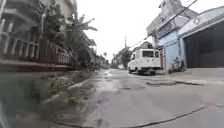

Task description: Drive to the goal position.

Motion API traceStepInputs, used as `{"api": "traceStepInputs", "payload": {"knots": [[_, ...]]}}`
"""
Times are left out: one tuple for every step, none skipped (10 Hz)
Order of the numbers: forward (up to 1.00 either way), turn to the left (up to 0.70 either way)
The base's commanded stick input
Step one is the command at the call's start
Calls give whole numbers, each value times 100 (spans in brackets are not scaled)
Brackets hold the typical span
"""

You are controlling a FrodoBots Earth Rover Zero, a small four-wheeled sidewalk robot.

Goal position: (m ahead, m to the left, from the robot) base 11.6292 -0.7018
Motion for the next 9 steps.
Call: {"api": "traceStepInputs", "payload": {"knots": [[85,0],[85,0],[85,0],[85,0],[85,0],[85,0],[85,0],[85,0],[85,0]]}}
